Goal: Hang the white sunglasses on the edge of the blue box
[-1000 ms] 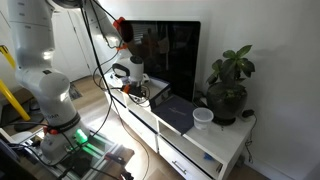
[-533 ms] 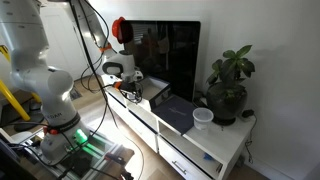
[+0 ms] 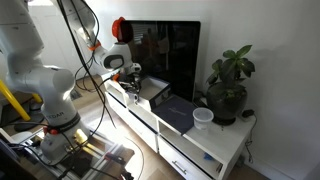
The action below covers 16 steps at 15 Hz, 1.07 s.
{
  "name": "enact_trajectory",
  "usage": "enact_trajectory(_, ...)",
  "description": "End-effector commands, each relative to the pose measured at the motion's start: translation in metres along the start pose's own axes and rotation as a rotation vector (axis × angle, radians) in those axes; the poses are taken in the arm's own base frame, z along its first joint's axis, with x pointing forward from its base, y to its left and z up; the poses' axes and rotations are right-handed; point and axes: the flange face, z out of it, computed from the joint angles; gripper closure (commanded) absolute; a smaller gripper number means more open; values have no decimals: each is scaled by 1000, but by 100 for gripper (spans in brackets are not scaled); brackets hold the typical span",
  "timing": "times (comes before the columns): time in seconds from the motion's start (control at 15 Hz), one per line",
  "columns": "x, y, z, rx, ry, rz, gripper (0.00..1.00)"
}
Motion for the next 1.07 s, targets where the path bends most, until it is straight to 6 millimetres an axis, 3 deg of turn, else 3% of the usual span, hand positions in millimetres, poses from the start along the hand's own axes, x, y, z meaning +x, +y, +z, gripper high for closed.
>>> enact_trajectory(0.0, 2, 2, -40, -11, -26, 32, 0)
enact_trajectory(0.2, -16, -9, -72, -5, -89, 38, 0)
enact_trajectory(0.4, -23, -17, -104, 33, -101, 48, 0)
enact_trajectory(0.47, -15, -16, -116, 34, -97, 53, 0)
enact_trajectory(0.6, -25, -21, -132, 32, -58, 49, 0)
enact_trajectory(0.67, -12, -16, -115, 20, -86, 29, 0)
enact_trajectory(0.8, -15, -18, -128, 20, -63, 27, 0)
enact_trajectory(1.0, -18, -19, -131, 21, -57, 28, 0)
